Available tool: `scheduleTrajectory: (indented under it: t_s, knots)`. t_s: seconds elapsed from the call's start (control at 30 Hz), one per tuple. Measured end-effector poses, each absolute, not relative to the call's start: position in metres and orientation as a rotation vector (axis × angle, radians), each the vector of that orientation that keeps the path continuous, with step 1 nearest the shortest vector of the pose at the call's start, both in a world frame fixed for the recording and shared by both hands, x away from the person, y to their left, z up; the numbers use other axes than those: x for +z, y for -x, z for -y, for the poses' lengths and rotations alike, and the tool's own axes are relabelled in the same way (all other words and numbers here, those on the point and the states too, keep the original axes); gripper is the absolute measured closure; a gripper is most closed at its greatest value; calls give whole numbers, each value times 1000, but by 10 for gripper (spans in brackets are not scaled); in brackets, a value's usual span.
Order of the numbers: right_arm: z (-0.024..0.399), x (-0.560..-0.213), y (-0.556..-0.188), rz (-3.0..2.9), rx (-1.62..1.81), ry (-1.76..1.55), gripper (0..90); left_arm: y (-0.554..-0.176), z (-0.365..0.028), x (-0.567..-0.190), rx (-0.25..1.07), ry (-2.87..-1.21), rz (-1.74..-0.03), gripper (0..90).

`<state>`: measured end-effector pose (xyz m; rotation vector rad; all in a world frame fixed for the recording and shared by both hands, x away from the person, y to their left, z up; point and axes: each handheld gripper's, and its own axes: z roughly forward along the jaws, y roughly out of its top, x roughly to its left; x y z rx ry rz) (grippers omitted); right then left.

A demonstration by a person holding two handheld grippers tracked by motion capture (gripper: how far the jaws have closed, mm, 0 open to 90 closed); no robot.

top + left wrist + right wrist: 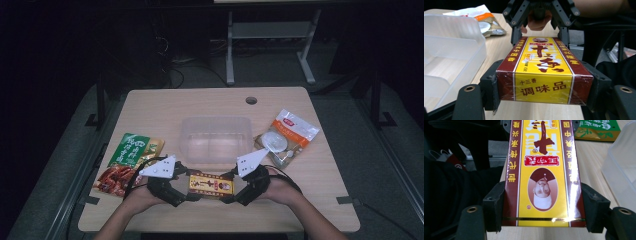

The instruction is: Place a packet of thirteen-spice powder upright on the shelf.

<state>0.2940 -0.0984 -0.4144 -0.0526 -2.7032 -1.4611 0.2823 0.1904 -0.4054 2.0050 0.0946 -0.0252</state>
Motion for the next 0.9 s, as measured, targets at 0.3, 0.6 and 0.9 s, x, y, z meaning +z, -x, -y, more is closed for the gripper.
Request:
scheduleTrajectory:
  t_s: [0.3,0.6,0.9]
  knots:
    - [104,-416,-298,2693,-1470,142,158,-286,-195,-402,-42,-2004,-132,314]
    - [125,-419,-289,2805,-1423,310,143,-294,-200,-397,-54,-2017,-189,314]
    - [151,-426,-275,2853,-1393,540,145,-314,-191,-385,-48,-2060,-199,315]
